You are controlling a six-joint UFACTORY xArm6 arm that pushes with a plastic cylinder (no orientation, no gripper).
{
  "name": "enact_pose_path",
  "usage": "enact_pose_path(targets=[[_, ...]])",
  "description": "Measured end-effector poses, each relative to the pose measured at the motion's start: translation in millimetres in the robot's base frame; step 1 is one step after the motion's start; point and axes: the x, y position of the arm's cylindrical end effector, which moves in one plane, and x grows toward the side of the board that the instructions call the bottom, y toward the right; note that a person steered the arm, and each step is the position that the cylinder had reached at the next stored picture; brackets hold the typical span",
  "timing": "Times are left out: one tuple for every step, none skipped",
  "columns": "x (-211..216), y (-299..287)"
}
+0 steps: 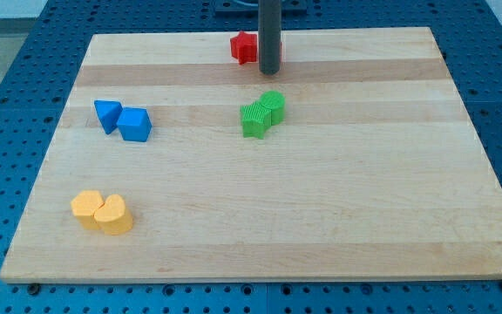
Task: Push the green star below the red circle
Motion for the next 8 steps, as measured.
enact_pose_path(targets=[[0, 0], [9, -5], [36, -25], [60, -61], [82, -92], [106, -96], [134, -96], [160, -96]])
